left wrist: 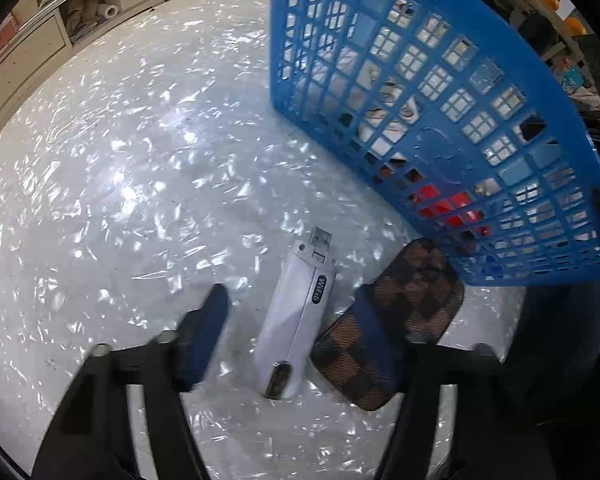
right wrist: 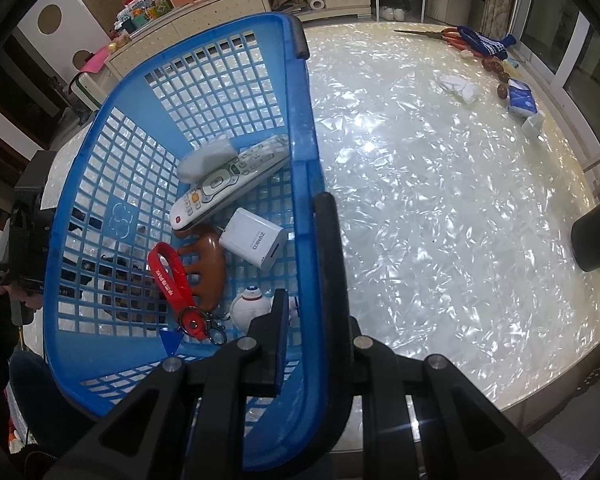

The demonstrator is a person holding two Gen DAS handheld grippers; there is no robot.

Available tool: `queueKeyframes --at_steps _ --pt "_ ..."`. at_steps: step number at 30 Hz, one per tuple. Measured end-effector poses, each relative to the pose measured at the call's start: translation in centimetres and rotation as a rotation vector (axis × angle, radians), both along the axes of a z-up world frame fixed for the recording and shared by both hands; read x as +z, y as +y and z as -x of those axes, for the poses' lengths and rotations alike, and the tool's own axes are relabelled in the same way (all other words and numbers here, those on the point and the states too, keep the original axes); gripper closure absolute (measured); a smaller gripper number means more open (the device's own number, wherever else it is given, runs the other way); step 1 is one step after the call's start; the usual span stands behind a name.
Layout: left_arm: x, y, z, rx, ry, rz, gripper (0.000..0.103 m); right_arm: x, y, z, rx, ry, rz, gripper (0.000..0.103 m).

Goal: Organize rigid objects

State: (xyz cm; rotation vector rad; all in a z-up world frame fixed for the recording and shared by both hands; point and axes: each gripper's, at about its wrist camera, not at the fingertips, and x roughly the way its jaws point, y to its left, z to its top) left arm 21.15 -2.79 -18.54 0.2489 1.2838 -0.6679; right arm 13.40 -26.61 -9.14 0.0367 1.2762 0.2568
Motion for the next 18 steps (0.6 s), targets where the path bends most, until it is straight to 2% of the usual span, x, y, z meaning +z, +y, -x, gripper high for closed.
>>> queueKeyframes --at_steps 3,7,8,10,11,12,18 --pt "0.1 0.0 0.2 -0.003 0.017 0.027 0.064 -0.1 0.1 0.0 0.002 0.001 0.006 0.088" --pt "-0.3 0.1 0.3 -0.002 0.027 0.037 0.066 -0.1 0.1 0.0 0.001 0.001 0.004 0.088" --pt "-0.3 0.4 0.3 0.003 0.032 0.046 0.069 -0.1 0.1 0.0 0.0 0.002 0.003 0.088" --pt "0.1 1.2 0.0 0.024 0.023 0.066 0.084 -0.2 0.1 0.0 0.0 0.002 0.002 0.088" --pt "0.5 1.7 -0.2 0.05 0.009 0.067 0.102 -0.1 0.1 0.0 0.0 0.002 0.003 0.088" --pt "0.8 2.1 -0.3 0.069 0.001 0.053 0.101 -0.1 0.1 0.0 0.001 0.002 0.004 0.088" --pt "1.5 3.1 0.0 0.046 -0.017 0.031 0.101 -0.2 0.2 -0.1 0.002 0.003 0.007 0.088"
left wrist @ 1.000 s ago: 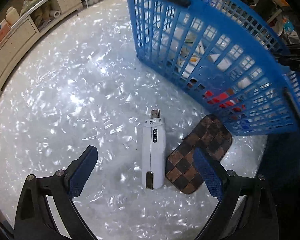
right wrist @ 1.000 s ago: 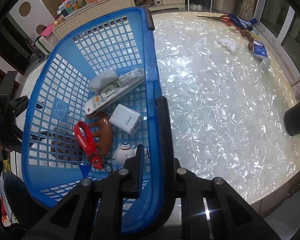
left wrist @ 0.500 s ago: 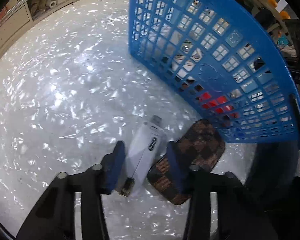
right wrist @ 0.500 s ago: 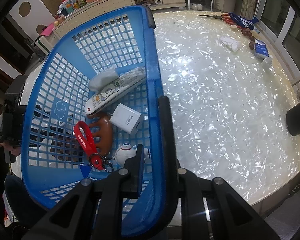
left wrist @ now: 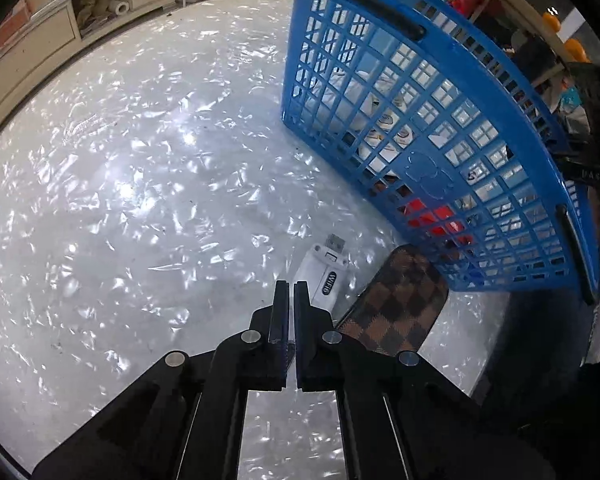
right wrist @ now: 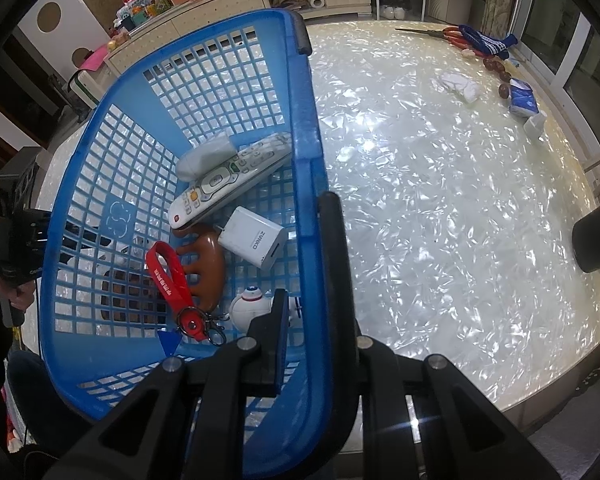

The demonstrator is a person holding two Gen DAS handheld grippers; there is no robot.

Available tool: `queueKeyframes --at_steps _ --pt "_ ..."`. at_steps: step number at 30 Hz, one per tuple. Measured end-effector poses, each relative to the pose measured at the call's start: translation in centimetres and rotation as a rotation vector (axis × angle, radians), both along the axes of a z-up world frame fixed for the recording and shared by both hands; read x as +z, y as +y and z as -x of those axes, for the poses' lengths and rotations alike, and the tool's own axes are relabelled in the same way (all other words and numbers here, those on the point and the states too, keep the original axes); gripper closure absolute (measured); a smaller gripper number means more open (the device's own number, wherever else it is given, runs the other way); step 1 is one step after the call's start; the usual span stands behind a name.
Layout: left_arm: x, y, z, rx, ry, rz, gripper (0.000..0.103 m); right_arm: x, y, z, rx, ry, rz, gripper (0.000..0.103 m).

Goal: Organize rigid objects

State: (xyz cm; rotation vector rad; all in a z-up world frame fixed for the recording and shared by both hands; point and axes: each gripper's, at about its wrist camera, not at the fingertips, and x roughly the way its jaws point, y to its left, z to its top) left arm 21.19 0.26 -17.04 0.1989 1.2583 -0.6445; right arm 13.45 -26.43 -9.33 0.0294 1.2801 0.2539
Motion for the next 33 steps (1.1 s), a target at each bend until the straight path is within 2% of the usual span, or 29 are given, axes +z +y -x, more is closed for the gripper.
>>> queueKeyframes --at_steps 6,7,9,11,13,17,25,33 --pt "1.2 -1.3 0.3 -0.036 -0.006 -0.009 0.098 0.0 -0.1 0.0 0.001 0.0 -0.002 0.088" --pt "1.3 -1.5 0.4 -0.042 -0.011 -0.026 0.09 0.0 -0.1 0.0 0.001 0.0 -0.002 0.088" --pt "1.5 -2.3 0.5 -0.057 -0.013 -0.043 0.064 0.0 -0.2 0.0 0.0 -0.001 -0.004 0.088" --pt "1.8 -2.8 0.7 -0.072 -0.025 -0.067 0.052 0.0 -0.2 0.0 0.001 -0.001 -0.004 0.088" --pt "2.1 -3.5 0.8 -0.087 -0.032 -0.08 0.046 0.0 -0.2 0.0 0.001 -0.002 -0.005 0.088" --pt "1.7 -5.0 0.4 -0.111 -0.064 -0.119 0.044 0.0 -0.1 0.1 0.0 -0.004 -0.007 0.088" --pt "-0.7 -6.4 0.3 -0.16 -0.023 -0.178 0.042 0.1 -0.1 0.1 0.001 -0.005 -0.009 0.088" --pt "-1.3 -7.6 1.4 -0.195 -0.053 -0.206 0.039 0.2 -0.2 0.1 0.0 -0.006 -0.013 0.088"
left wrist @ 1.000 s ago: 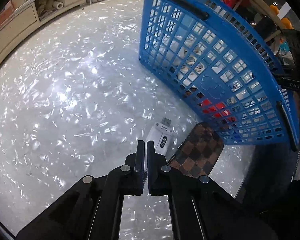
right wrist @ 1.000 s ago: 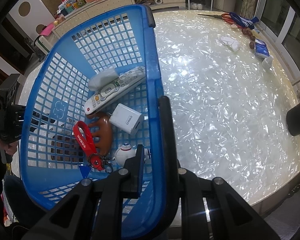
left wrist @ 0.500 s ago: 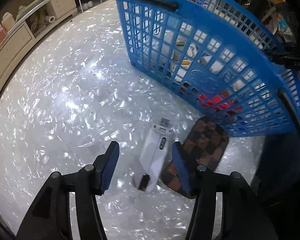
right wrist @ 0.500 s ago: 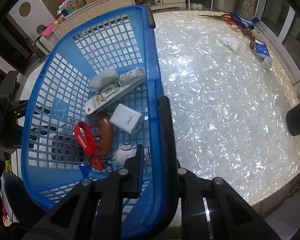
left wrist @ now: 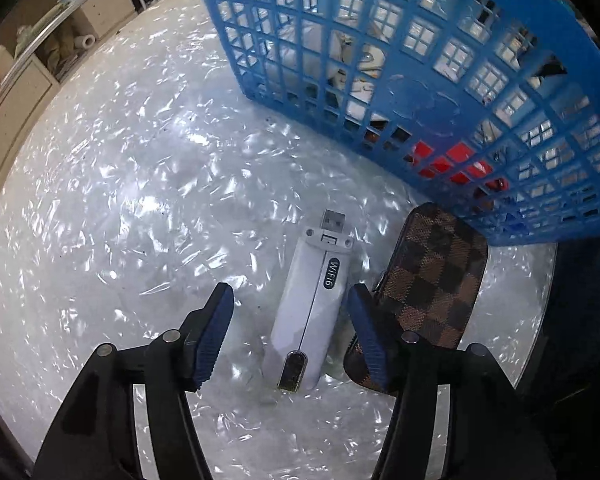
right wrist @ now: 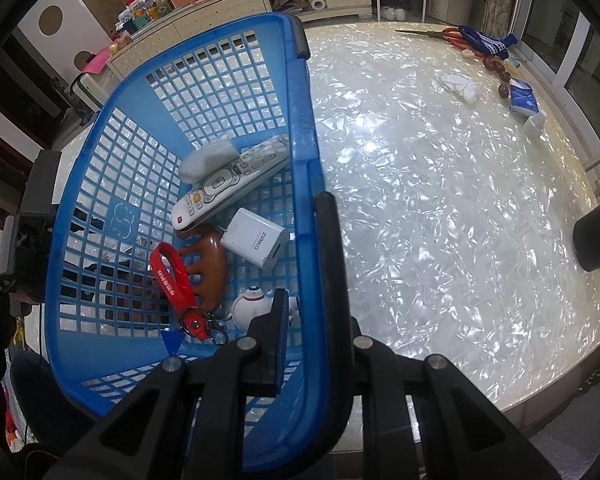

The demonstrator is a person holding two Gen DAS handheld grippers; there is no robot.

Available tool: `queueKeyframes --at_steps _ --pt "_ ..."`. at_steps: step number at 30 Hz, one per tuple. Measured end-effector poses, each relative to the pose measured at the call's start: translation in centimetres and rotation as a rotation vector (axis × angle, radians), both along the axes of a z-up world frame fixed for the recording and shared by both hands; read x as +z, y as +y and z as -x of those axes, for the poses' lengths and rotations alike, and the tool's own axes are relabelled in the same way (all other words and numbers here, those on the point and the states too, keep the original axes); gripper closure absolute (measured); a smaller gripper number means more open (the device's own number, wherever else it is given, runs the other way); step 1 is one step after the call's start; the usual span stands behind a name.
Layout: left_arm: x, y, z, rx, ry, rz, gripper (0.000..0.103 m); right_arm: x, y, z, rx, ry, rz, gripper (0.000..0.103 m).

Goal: Organize rigid objects

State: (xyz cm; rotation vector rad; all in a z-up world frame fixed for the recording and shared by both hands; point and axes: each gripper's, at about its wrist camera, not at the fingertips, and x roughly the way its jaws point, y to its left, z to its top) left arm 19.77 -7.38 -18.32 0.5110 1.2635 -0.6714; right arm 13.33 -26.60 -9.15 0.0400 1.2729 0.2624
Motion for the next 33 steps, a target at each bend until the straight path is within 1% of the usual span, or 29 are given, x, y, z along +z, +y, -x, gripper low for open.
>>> queueKeyframes --at_steps 2,3,4,5,6,8,10,12,16,21,25,29,33 --pt "0.0 -0.3 0.4 -0.009 0.002 0.008 0.04 0.0 0.0 0.0 -0.002 0.0 -0.002 0.088" --pt "0.1 -0.4 0.4 -0.008 0.015 0.007 0.044 0.0 0.0 0.0 -0.002 0.0 -0.002 0.088" --pt "0.2 -0.3 0.4 -0.007 0.018 0.012 0.05 0.0 0.0 0.0 -0.003 0.0 -0.002 0.088" --pt "0.0 0.3 0.5 -0.004 0.025 0.026 0.062 0.0 0.0 0.0 -0.004 -0.001 -0.003 0.088" --pt "0.1 0.4 0.7 -0.005 0.038 0.042 0.069 0.0 0.0 0.0 -0.005 -0.001 -0.002 0.088" --pt "0.4 0.4 1.2 -0.014 0.052 0.066 0.069 0.0 0.0 0.0 -0.006 -0.002 -0.001 0.088" --pt "0.4 0.4 1.9 -0.002 0.03 0.074 0.069 -0.1 0.0 0.0 -0.008 -0.003 -0.005 0.088" --pt "0.5 0.5 2.3 0.01 0.033 0.091 0.069 0.0 0.0 0.0 -0.008 -0.003 -0.004 0.088" --pt "0.9 1.4 3.0 0.023 0.022 0.095 0.069 0.0 0.0 0.0 -0.004 -0.001 -0.001 0.088" --pt "3.3 2.4 3.4 0.028 -0.016 0.11 0.069 0.0 -0.1 -0.1 -0.002 -0.001 0.002 0.088" --pt "5.6 2.4 3.6 0.024 -0.048 0.127 0.069 -0.1 -0.1 -0.1 0.0 -0.001 0.007 0.088" --pt "8.6 1.8 3.5 0.005 -0.094 0.149 0.069 0.1 -0.2 -0.1 -0.002 -0.004 0.016 0.09" --pt "11.7 1.3 3.7 -0.021 -0.159 0.153 0.069 0.4 -0.3 0.0 -0.002 -0.01 0.024 0.09"
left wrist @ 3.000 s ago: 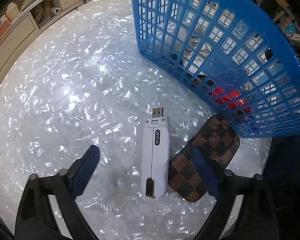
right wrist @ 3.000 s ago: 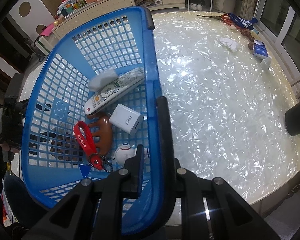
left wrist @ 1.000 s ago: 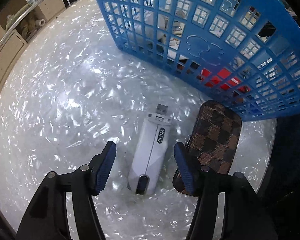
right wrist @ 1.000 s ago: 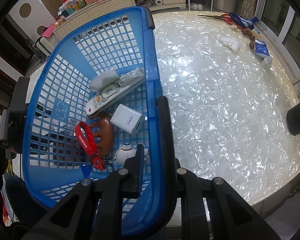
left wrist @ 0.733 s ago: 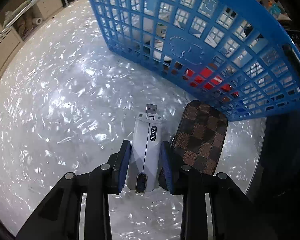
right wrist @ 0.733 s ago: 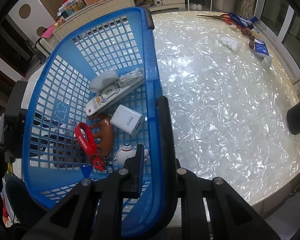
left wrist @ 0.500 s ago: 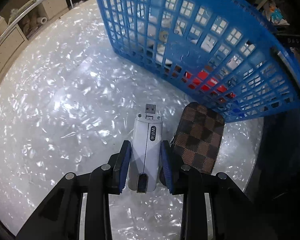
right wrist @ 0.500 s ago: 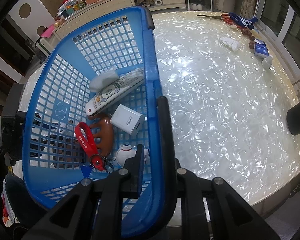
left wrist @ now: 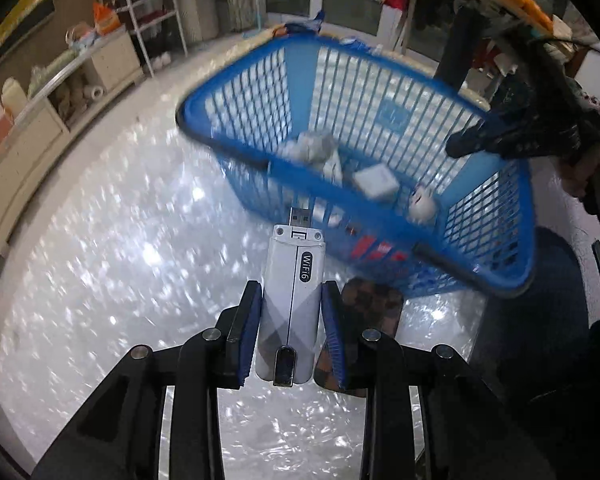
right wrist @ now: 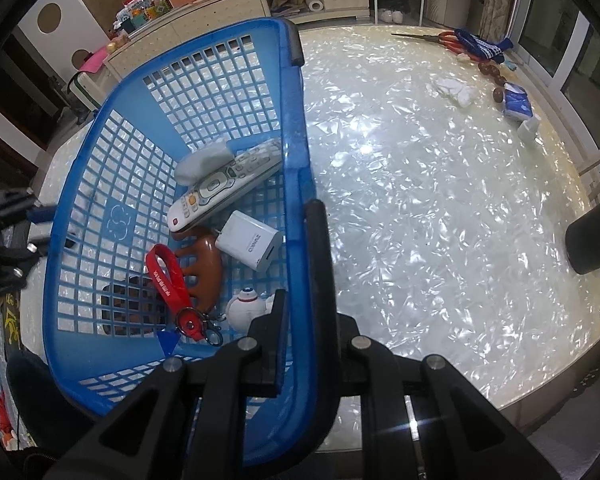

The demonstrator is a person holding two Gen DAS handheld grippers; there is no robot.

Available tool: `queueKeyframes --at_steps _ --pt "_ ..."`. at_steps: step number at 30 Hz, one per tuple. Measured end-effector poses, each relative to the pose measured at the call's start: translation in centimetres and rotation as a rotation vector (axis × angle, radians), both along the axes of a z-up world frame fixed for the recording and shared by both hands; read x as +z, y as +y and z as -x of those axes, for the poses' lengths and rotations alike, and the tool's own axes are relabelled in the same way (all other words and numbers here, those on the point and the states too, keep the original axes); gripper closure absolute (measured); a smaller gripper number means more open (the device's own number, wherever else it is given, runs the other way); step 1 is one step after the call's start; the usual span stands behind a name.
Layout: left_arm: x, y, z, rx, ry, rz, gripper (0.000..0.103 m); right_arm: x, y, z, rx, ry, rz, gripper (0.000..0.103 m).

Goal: Organize rigid objects

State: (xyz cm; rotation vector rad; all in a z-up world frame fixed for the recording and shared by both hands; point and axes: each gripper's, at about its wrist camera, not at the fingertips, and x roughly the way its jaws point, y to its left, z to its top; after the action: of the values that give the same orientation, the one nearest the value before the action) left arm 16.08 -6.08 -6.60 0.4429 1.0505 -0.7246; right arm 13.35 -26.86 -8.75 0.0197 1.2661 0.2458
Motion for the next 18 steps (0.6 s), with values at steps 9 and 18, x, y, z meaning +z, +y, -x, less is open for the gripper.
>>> queueKeyframes --at_steps 9,18 --pt "6.3 -2.3 -2.1 -0.035 -0.126 0.031 0.08 0.0 0.1 0.1 0.005 -0.003 0.007 0.091" --pt "7.3 -6.4 -2.1 -0.115 -0.145 0.075 0.08 -0.1 0.2 0.1 0.006 -0.001 -0.012 0.091"
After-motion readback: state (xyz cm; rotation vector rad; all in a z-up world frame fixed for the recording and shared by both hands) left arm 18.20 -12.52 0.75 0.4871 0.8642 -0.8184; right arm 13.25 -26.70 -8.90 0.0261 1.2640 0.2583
